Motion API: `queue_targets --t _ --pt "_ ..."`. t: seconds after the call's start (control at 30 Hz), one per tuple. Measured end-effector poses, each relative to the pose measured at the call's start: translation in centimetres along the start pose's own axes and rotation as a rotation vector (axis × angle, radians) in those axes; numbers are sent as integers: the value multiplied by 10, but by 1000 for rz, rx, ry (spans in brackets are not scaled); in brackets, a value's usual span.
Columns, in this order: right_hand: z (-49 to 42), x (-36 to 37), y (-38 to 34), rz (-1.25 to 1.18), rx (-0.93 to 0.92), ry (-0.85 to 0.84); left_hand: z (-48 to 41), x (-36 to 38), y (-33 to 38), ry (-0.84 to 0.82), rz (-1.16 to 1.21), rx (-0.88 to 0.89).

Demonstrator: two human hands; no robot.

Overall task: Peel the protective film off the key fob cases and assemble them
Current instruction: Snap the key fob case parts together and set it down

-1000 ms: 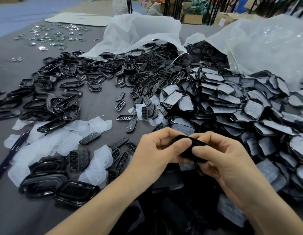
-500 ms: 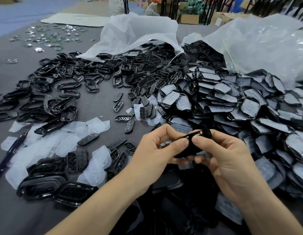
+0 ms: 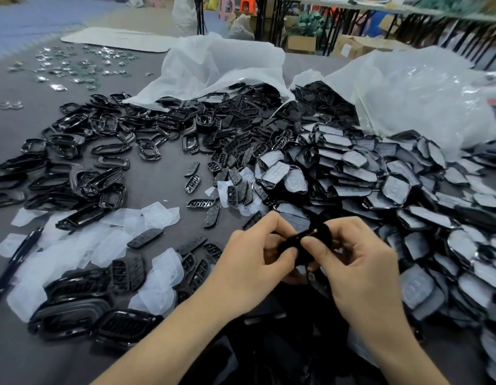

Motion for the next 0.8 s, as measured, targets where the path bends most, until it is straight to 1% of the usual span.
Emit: queue_targets --t 0.1,0.23,0.27,0.3,0.37,0.4,0.47,0.5,0.57,0.63,0.8 --pt "1 5 -13 118 -77 -38 -2 -2 2 -77 93 -19" --pt "-12 15 -35 318 -147 -148 -5 -8 6 -79 247 -16" --pt "-20 12 -40 326 -135 -148 -6 -14 7 -35 290 -12" --pt "-29 6 -48 329 -132 -125 -8 -25 6 45 324 -10" --pt "-42 -5 -63 400 -167 -83 -11 -61 0 260 357 0" --pt "-44 -2 -68 495 -195 -122 -11 -80 -5 370 377 -1" --pt "-34 20 -68 763 -238 -322 -9 -112 -15 555 471 -13" --pt "-23 32 -61 880 -242 -433 -8 -122 -19 620 539 -14" --pt "-2 49 -47 1016 -225 -592 -9 -127 -23 690 653 -14" --pt "4 56 -39 1009 -175 -636 -9 -124 -25 710 720 -21" --pt "-6 52 -33 763 -7 -608 -8 -120 -25 732 798 -47"
Point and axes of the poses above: each hand's wrist, its own z-axis away from the middle knuckle, its own x-axis out of the palm, y = z × x, the point moved 7 cm from there along -z, towards the middle knuckle, and after that the axes turned 12 degrees about x, right-handed, at the moved point
